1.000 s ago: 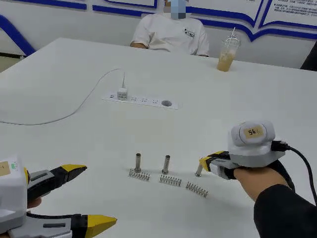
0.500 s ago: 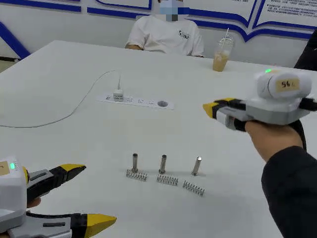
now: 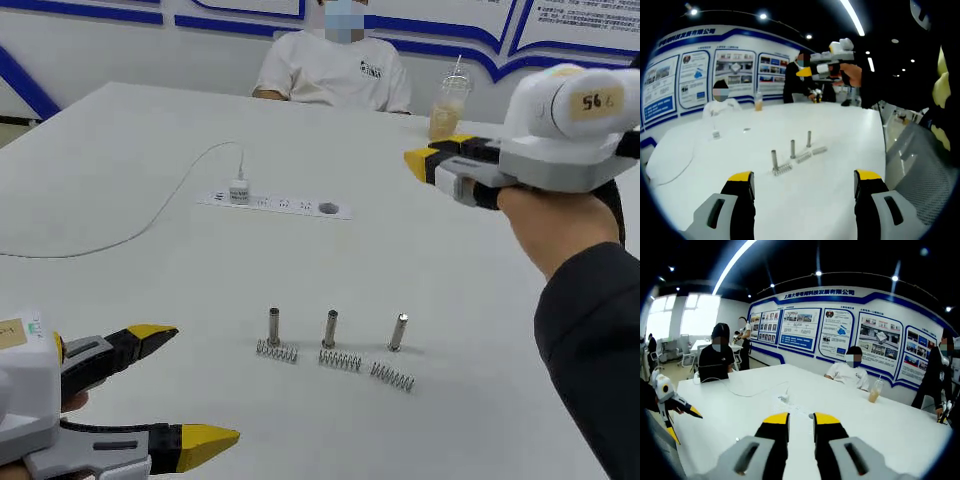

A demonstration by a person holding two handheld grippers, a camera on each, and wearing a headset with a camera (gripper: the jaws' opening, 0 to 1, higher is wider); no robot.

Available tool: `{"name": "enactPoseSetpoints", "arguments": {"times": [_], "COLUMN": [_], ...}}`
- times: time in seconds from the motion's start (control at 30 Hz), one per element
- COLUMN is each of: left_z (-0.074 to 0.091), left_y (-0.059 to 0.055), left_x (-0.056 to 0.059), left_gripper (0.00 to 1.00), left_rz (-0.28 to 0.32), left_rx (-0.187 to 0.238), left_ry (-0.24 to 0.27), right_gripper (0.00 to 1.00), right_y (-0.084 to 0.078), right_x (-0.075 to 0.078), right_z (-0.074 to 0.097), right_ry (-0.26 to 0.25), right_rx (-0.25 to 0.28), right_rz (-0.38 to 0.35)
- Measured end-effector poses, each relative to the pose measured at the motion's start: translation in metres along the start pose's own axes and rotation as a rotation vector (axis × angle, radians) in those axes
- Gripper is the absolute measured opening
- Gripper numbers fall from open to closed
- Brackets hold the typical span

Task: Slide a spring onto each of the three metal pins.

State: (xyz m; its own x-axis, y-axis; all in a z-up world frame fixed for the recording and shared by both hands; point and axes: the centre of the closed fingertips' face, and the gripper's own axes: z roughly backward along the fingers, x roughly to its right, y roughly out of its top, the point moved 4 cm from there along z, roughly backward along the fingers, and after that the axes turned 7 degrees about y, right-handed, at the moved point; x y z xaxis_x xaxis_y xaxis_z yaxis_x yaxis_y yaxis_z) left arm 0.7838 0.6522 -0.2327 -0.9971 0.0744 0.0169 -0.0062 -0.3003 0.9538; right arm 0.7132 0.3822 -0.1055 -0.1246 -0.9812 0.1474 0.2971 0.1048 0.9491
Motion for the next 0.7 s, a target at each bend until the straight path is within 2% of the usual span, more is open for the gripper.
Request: {"name": "enactPoseSetpoints", "arguments": {"times": [0.1,0.27,0.53,0.7], "left_z": [0.000,0.000,-0.001,-0.001], "left_y": [-0.001,-0.001,0.000,0.000], "left_x": [0.000,-0.002,0.000,-0.001], "left_gripper": [0.83,0.83,0.83,0.83], "left_rz": [0.000,0.001,-0.002,-0.004], "left_rx": [-0.005,-0.004,-0.003,-0.005], "left_ry": [0.000,0.000,-0.002,-0.001], "right_gripper": [0.20,0.20,0.19,0.19], "right_y": [-0.028,-0.061,-0.103,-0.126], "right_x": [-0.007,-0.020,-0.045,-0.056], "right_z": [0.003,0.008,0.011,0.007], "right_ry": [0.026,0.068,0.152,0.202], "right_rx": [-0.050,-0.126,-0.216,-0.268], "right_rz": [-0.019,-0.018,-0.027,-0.031]}}
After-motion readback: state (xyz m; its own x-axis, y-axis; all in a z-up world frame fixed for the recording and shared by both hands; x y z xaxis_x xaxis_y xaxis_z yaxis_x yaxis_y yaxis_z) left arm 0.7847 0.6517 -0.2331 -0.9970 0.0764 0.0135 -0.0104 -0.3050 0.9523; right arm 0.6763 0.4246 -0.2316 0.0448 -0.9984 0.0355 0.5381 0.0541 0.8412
